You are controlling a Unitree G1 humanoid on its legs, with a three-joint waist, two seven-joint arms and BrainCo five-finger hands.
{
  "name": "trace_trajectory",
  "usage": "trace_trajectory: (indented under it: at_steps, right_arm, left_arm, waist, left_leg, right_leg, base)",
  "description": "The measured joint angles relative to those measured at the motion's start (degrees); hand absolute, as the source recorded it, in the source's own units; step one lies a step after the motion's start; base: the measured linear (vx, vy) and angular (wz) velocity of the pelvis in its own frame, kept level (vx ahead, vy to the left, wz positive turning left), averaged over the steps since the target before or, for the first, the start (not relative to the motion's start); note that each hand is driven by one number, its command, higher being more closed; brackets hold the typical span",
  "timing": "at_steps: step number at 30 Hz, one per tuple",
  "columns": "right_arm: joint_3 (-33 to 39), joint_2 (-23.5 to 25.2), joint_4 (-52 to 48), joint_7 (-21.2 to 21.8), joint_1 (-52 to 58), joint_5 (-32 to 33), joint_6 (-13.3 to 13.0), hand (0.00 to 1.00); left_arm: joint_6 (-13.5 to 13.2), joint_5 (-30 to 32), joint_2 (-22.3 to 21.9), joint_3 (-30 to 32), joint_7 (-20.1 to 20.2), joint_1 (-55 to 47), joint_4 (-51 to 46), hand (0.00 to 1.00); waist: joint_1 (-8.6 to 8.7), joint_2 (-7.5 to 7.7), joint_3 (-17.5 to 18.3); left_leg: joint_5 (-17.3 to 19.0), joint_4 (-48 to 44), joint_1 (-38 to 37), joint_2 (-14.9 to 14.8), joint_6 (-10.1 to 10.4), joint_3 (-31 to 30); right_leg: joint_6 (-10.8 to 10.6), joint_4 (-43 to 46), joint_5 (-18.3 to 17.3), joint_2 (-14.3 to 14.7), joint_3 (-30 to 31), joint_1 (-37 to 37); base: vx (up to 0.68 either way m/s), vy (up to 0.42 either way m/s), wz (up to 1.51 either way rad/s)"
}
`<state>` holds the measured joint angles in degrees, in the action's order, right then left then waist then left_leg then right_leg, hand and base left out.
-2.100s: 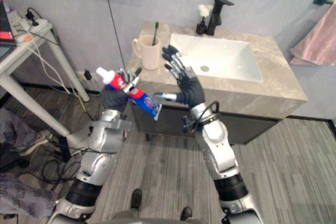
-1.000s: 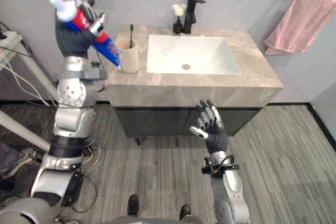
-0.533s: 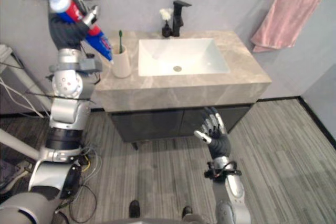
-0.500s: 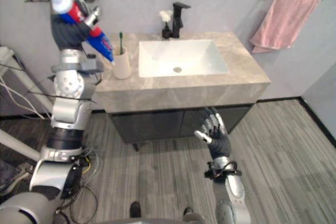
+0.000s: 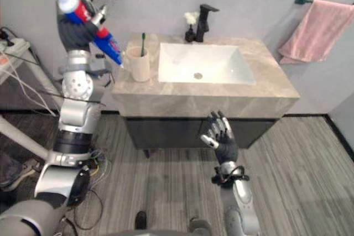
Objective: Organize washtable
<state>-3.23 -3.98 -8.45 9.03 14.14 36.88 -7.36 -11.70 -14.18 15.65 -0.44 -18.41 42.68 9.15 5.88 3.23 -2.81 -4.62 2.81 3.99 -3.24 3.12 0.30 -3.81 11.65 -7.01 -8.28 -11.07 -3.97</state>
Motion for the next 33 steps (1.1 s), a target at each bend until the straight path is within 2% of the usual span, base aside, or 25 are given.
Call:
trace_trajectory:
  at_steps: [1,4,7,9,11,12,13,14,17,21,28,33]
  right_arm:
    - [0.0,0.0,0.4,0.0,0.1,1.2,0.2,0.0]
    - [0.0,-0.7,0.4,0.1,0.5,2.1,1.0,0.0]
    - [0.3,-2.6,0.4,0.8,0.5,3.1,1.4,0.0]
    - [0.4,-3.2,0.4,1.2,-0.1,3.2,1.5,0.0]
    - [0.5,-3.6,0.4,1.3,-1.0,3.5,1.5,0.0]
    - [0.5,-3.9,0.4,1.3,-1.5,3.5,1.6,0.0]
    - [0.5,-3.7,0.4,1.3,-1.6,3.5,1.6,0.0]
    - [0.5,-3.1,0.4,1.3,-1.5,3.6,1.6,0.0]
    - [0.4,-1.5,0.2,1.3,1.4,3.6,1.6,0.0]
    - [0.1,-0.8,0.2,1.5,3.3,3.6,1.6,0.0]
    - [-0.2,-0.5,-2.1,2.3,4.6,3.2,1.7,0.0]
    - [-0.2,0.1,-3.7,2.5,6.6,3.0,1.7,0.0]
  left_arm:
    - [0.0,-0.6,-0.3,0.0,0.0,-0.1,0.3,1.0]
    - [0.2,-1.4,-1.7,0.0,0.2,-1.2,0.7,1.0]
    - [0.2,-2.2,-2.2,0.3,0.8,-1.9,0.6,1.0]
    - [0.1,-2.2,-2.3,1.2,0.8,-2.7,-0.2,1.0]
    - [0.1,-2.2,-2.5,1.3,0.8,-3.9,-0.9,1.0]
    - [0.1,-2.2,-2.5,1.4,0.9,-4.6,-1.4,1.0]
    - [0.1,-2.2,-2.6,1.6,0.9,-4.7,-1.9,1.0]
    - [0.1,-2.1,-2.6,1.7,1.0,-5.1,-2.8,1.0]
    - [0.1,-2.0,-2.6,1.9,1.5,-5.3,-4.3,1.0]
    - [0.2,-2.0,-2.6,2.1,2.1,-5.2,-4.8,1.0]
    - [0.7,-1.7,-2.3,2.1,2.1,-5.1,-4.7,1.0]
    - [1.5,-0.9,0.1,2.1,2.1,-0.6,-3.4,1.0]
  waist:
    - [-0.17,-0.42,0.1]
    - [-0.08,-0.41,0.1]
    - [-0.73,-0.6,0.1]
    - [-1.88,-0.76,-0.1]
    - [-2.97,-1.46,-0.5]
    - [-3.51,-2.92,-1.2]
    - [-3.48,-3.39,-1.3]
    - [-3.39,-3.95,-1.3]
    - [-3.16,-4.01,-1.2]
    - [-1.73,-3.99,-1.1]
    - [-0.6,-4.25,-0.7]
    - [-0.3,-4.36,-0.5]
  left_leg:
    - [-0.3,0.0,0.1,-0.7,0.2,0.1]
    - [-0.4,-4.4,1.5,-0.8,0.8,-0.1]
    - [0.3,-8.9,2.9,-0.7,0.2,1.7]
    - [0.3,-10.1,2.9,-1.1,0.2,1.8]
    - [0.3,-9.8,2.2,-1.2,0.2,2.2]
    - [0.3,-6.6,0.1,-1.7,0.3,3.0]
    - [0.3,-4.9,-0.7,-1.8,0.3,3.4]
    - [-0.6,-1.6,-1.9,-2.3,1.2,4.1]
    - [-1.9,2.7,-3.9,-2.9,1.6,5.8]
    - [-2.2,2.7,-3.6,-2.7,1.4,7.3]
    - [-2.3,2.6,-2.6,-2.7,1.3,7.7]
    - [-2.3,2.6,-2.1,-2.9,1.3,7.9]
  right_leg:
    - [-0.2,-1.7,1.1,0.6,-0.7,1.1]
    - [-0.1,-2.9,1.2,1.4,-2.2,3.8]
    - [0.5,-3.1,0.9,1.2,-3.0,6.2]
    - [0.7,-3.9,0.8,1.3,-2.8,7.3]
    - [0.6,-5.1,0.8,1.5,-2.6,8.4]
    - [0.8,-5.6,0.7,2.3,-2.0,8.6]
    - [1.1,-5.9,0.4,2.7,-1.6,8.5]
    - [1.3,-5.8,0.3,3.2,-1.1,7.7]
    - [1.8,-5.8,-0.3,4.0,0.7,6.5]
    - [1.0,-6.1,0.6,4.1,2.2,5.4]
    - [0.8,-6.1,1.2,4.2,3.3,4.4]
    - [1.1,-6.7,1.5,4.3,3.7,3.6]
  base:
    - [0.18,-0.05,0.22]
    - [0.13,-0.062,0.38]
    - [0.09,-0.005,0.5]
    - [0.03,-0.047,0.11]
    - [-0.02,-0.062,-0.09]
    - [-0.07,-0.035,-0.12]
    - [-0.12,-0.031,-0.2]
    - [-0.12,-0.005,-0.27]
    - [-0.08,-0.02,-0.3]
    - [0.02,0.0,-0.24]
    - [0.07,-0.002,-0.08]
    - [-0.01,-0.008,-0.04]
